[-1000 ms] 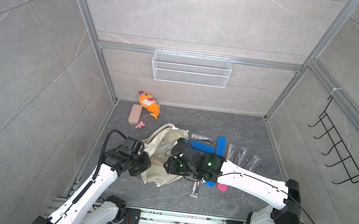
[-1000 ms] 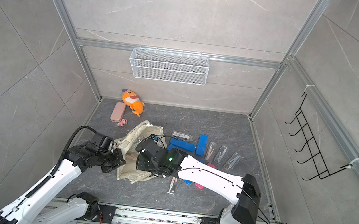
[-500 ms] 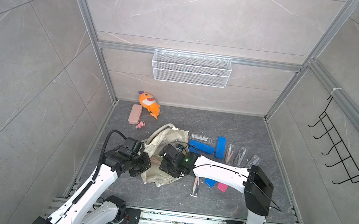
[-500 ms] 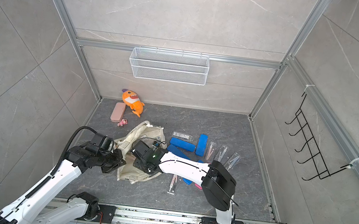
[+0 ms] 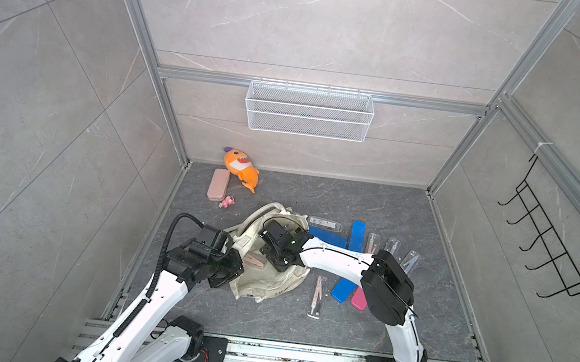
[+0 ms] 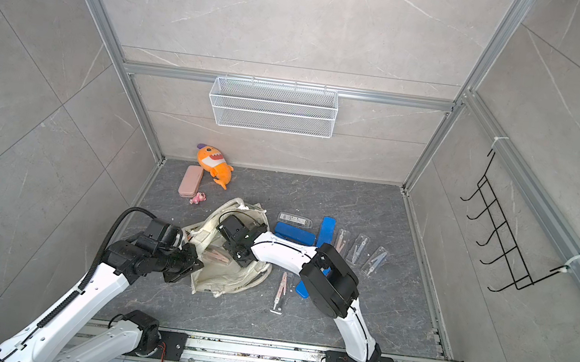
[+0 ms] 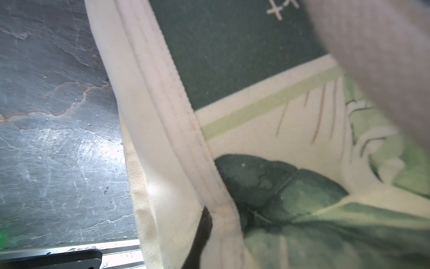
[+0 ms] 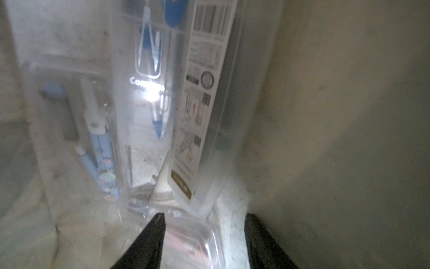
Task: Take out the compass set from the canvas bag
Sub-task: Pick up the compass set from the canvas bag.
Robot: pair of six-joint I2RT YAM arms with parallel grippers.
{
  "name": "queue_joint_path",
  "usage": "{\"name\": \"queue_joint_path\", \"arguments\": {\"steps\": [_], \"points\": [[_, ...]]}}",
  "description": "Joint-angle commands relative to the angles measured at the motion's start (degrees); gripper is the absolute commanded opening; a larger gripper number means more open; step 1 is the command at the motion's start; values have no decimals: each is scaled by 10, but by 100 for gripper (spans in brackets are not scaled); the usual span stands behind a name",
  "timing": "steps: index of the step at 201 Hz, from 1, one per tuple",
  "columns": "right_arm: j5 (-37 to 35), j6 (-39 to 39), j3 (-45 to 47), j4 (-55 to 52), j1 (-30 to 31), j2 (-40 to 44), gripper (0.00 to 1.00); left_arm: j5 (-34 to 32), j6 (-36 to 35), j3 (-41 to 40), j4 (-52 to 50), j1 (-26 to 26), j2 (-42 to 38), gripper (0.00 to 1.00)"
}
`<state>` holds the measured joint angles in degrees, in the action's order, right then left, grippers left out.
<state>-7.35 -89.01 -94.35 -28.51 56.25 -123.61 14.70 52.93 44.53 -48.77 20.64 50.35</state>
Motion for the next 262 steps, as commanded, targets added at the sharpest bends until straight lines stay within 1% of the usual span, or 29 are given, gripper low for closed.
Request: {"name": "queue_joint_path", "arguments": {"steps": [1, 32, 50, 61, 85, 144, 157, 179, 229, 262], "points": [[-23, -14, -32, -37, -3, -27, 59, 24, -1, -3, -7, 4, -9, 0], [-21, -24, -26, -18, -8, -42, 59, 27, -6, -1, -9, 4, -8, 0], [-21, -18, -37, -20, -11, -52, 57, 27, -6, -2, -11, 4, -9, 0], [-21, -15, -40, -22, -12, -56, 54, 27, -6, -4, -11, 4, -10, 0], [-20, -5, -44, -19, -17, -63, 45, 27, -6, -5, -11, 4, -11, 0], [-37, 56, -81, -43, -21, -67, 30, 26, -6, -5, -12, 4, -12, 0], [-41, 69, -95, -53, -21, -67, 25, 27, -5, -4, -13, 3, -11, 0], [-47, 87, -117, -69, -21, -67, 20, 26, -5, -3, -12, 4, -10, 0], [-46, 137, -157, -96, -17, -62, 14, 24, -5, -1, -12, 4, -8, 0], [-39, 183, -165, -102, 0, -36, 12, 20, -6, 5, -16, 4, 1, 0]]}}
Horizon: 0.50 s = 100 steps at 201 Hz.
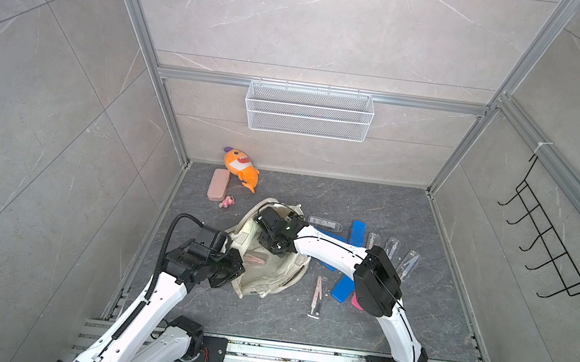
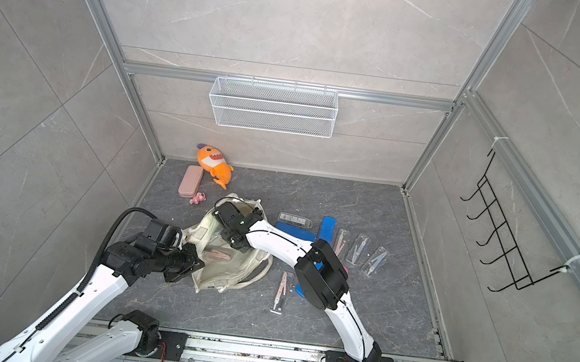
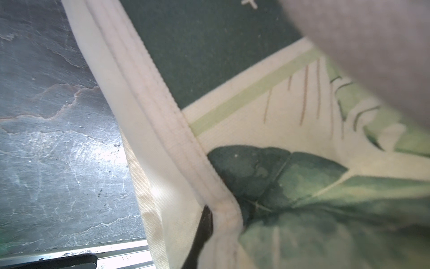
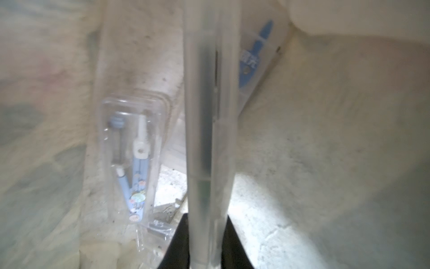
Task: Take out the compass set from the canvas bag
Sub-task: Pick up the compass set from the canvas bag.
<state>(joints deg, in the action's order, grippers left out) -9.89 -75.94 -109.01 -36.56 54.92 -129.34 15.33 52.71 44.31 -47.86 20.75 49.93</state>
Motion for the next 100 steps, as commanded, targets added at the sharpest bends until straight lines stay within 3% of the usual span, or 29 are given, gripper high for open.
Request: {"name": "queue_joint_path", "arguments": {"steps": [1, 50, 100], "points": [[-14, 54, -18, -21, 14, 22, 12, 13, -5, 8, -25, 3, 5, 0], [6, 124, -9, -28, 61, 69, 10, -2, 8, 9, -18, 3, 4, 0], [22, 164, 96, 3, 88, 160, 11, 2, 3, 22, -10, 3, 31, 0]]}}
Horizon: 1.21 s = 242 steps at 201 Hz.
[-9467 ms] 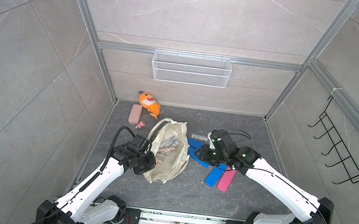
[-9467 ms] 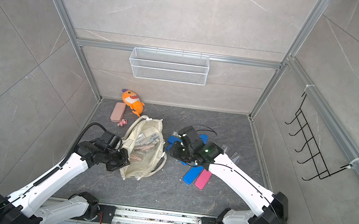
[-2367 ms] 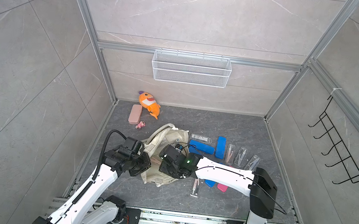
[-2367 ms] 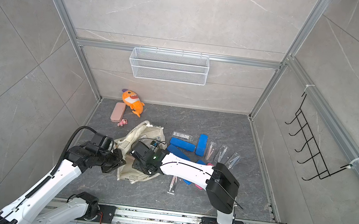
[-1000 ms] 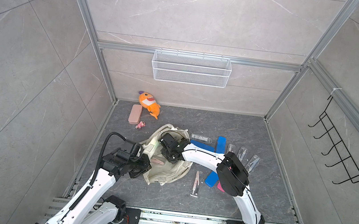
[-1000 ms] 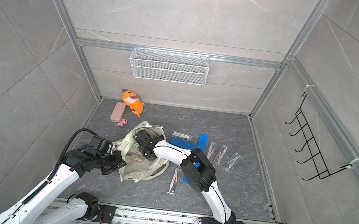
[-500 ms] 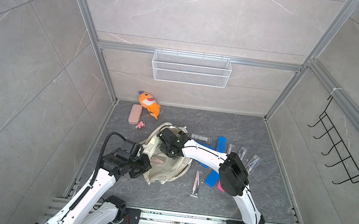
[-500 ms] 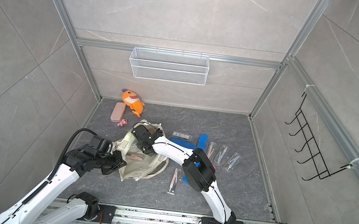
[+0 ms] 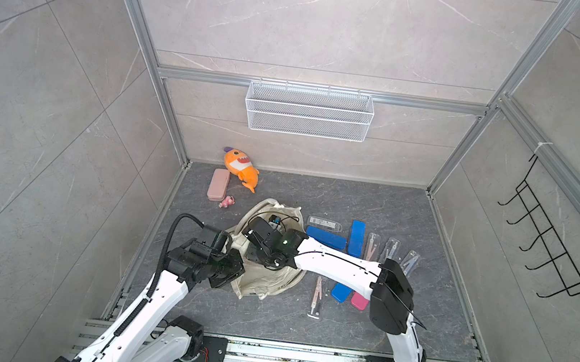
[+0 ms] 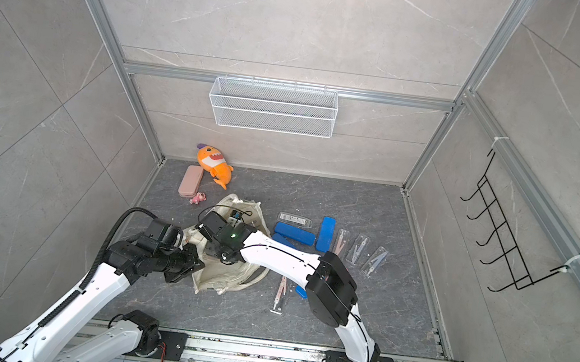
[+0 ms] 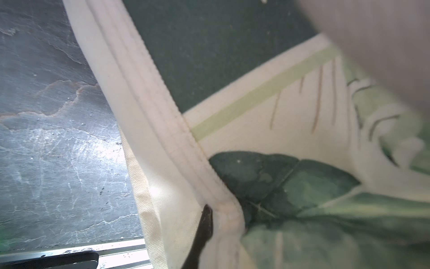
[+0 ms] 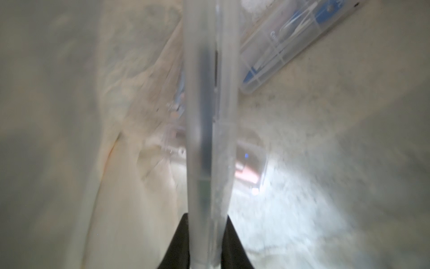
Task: Take out the compass set from the canvas bag
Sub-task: Pick up the compass set from the canvas bag.
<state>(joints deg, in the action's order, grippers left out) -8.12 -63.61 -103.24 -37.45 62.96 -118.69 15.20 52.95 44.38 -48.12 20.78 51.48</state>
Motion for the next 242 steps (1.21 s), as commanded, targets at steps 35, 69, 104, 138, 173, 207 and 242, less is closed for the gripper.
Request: {"name": "queue_joint_path", "arguments": {"steps": [35, 69, 104, 138, 173, 207, 242], "points": [[11, 56, 98, 17, 25, 112, 11, 0, 2, 29, -5, 2, 25, 0], [14, 74, 138, 23, 33, 169, 11, -3, 7, 30, -1, 2, 28, 0], [37, 91, 183, 42, 41, 229, 11, -5, 7, 37, -2, 2, 34, 0], [48, 101, 249, 68, 42, 310, 11, -10, 7, 39, 0, 2, 39, 0], [40, 108, 304, 72, 42, 387, 12, -14, 13, 41, 6, 2, 46, 0], [22, 110, 333, 46, 41, 434, 13, -22, 15, 47, 7, -2, 52, 0], [18, 90, 395, 46, 40, 480, 13, -20, 13, 55, 0, -28, 51, 0]]}}
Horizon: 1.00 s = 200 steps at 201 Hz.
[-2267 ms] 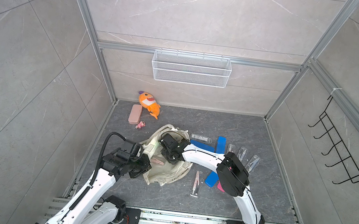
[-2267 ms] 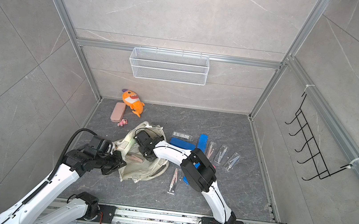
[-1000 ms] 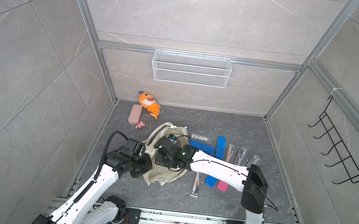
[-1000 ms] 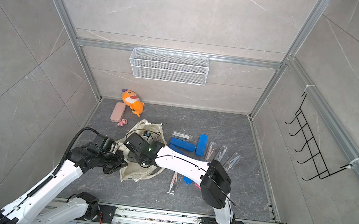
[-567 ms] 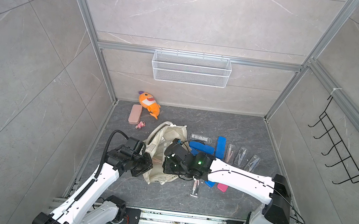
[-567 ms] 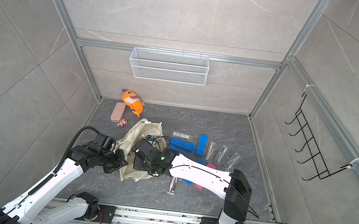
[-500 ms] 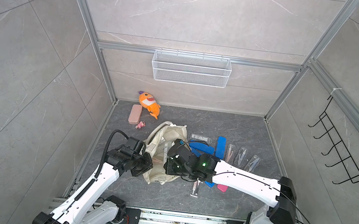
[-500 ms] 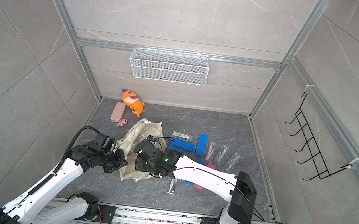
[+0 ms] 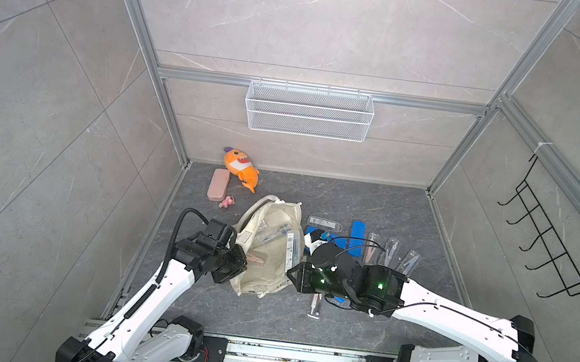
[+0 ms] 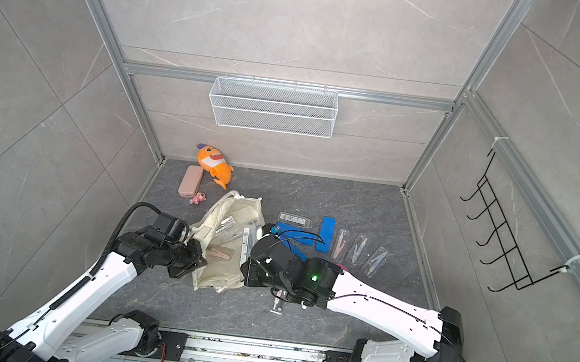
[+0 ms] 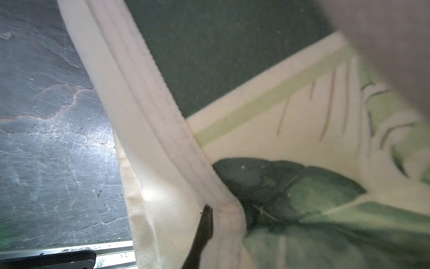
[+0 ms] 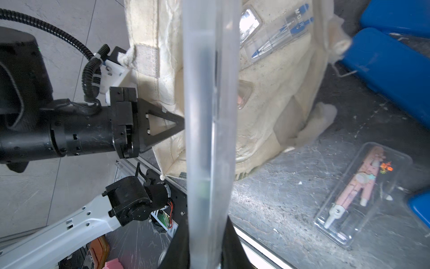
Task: Take out the compass set from the canvas bag
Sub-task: Place the compass set at the center of the board.
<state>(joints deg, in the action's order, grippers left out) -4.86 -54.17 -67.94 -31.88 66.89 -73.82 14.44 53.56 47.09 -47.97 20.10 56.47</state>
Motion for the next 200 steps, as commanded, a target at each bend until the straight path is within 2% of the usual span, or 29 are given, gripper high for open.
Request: {"name": "queue_joint_path", "arguments": {"steps": [1, 45, 64, 145, 200], "points": [[-14, -5, 45, -9, 0, 33, 13, -12, 6, 28, -2, -22, 0, 0], [-1, -65, 164, 29, 0, 64, 13, -4, -5, 53, -36, -87, -5, 0], [4, -94, 199, 64, -1, 53, 14, -4, -2, 67, -50, -108, -5, 0], [49, -131, 187, 160, -25, -107, 15, -1, 6, 110, -89, -189, -36, 0], [79, -165, 215, 218, -42, -149, 15, 49, 8, 77, -64, -195, -40, 0]]}}
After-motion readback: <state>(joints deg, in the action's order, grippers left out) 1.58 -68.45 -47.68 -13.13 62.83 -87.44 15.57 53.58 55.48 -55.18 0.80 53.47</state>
